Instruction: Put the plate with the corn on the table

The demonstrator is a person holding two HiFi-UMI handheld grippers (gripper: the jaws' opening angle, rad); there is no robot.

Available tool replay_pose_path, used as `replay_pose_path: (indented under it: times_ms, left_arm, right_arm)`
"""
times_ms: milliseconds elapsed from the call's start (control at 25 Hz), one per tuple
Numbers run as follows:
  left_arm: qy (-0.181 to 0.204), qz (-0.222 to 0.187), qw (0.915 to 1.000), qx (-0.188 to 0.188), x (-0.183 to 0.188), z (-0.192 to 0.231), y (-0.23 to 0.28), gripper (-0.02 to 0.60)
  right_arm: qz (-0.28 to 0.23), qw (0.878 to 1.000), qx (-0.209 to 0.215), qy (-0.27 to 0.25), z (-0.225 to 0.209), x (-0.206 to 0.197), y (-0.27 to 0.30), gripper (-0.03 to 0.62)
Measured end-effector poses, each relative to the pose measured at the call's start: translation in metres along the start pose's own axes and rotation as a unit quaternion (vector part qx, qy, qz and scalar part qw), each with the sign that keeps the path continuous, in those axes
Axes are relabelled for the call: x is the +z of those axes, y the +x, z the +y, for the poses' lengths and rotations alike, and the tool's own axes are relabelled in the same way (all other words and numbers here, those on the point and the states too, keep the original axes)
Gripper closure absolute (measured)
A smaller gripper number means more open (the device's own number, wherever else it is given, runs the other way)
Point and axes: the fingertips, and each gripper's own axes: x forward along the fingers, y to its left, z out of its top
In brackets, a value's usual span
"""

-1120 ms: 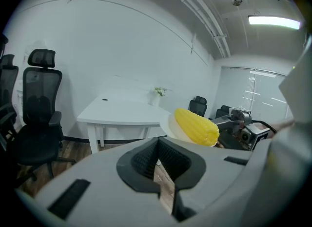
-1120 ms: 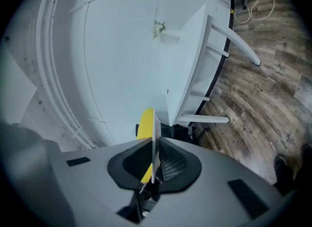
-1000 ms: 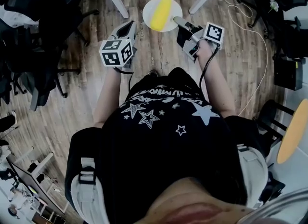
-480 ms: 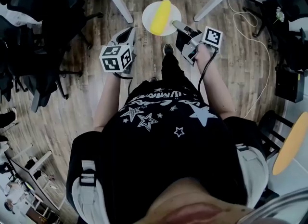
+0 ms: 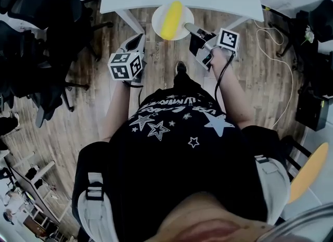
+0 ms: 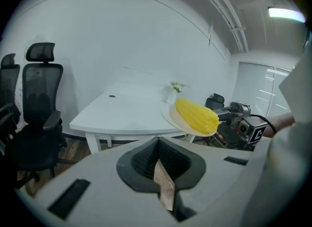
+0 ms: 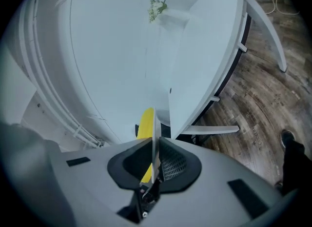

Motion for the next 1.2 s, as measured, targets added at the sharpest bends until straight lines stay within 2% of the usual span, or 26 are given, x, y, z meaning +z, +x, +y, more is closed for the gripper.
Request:
replay_pose_path:
  times_ms: [360,840,1080,1200]
  left_arm:
    - [0.002,0.002,0.9997,0.023,0.055,0.008,0.091,0.577]
    - [-0.011,-0.01,0.9978,0.065,0.077,0.023,0.129,0.577]
    - [-0.037,0.008,0.9956,0.085,0.082,0.078,0.134,0.577]
    - [-0.041,0.011,0.9951,0.089,0.082,0.087,0.136,0.577]
  right_arm:
    - [0.008,1.0,-0.001,-0.003,-0.012,0.114,0.027,0.562]
    - [0.041,0.999,0.01,-0.012,-0.024,0.164,0.054,0.562]
    - [0.063,0.998,-0.003,0.001,-0.027,0.168,0.114,0.562]
    - [0.07,0.998,-0.002,0.003,-0.028,0.168,0.126,0.563]
